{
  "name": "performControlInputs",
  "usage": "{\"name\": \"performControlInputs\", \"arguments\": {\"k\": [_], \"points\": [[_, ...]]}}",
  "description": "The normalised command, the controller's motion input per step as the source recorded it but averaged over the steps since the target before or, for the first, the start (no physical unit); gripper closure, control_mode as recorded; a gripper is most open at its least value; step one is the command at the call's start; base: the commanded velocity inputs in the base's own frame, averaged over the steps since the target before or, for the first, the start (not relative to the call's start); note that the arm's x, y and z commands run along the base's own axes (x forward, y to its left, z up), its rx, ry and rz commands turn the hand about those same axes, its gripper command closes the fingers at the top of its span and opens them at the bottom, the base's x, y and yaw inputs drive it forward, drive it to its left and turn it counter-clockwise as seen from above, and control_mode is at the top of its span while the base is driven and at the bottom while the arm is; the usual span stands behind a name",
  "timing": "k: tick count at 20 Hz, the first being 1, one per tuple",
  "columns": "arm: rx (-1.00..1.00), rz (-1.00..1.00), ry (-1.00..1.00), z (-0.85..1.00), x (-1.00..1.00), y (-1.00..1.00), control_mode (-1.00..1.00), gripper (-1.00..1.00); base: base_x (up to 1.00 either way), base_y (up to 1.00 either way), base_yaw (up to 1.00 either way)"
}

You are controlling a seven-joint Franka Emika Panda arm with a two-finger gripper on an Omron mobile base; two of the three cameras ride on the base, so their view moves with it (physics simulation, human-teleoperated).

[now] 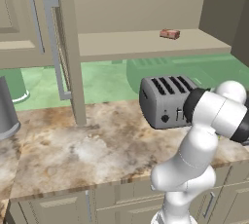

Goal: Locate and retrieve the sponge and bar soap from the cabinet. Place them next to the sink.

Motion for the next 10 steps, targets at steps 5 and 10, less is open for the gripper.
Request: {"name": "performControlInputs", "arguments": {"k": [5, 10], "points": [[0.00, -0.03, 0.01, 0.13, -0.22, -0.04, -1.00, -1.00, 0.00, 0.00, 0.00], [0.00, -0.01, 0.00, 0.31, -0.28, 0.02, -1.00, -1.00, 0.00, 0.00, 0.00]]}}
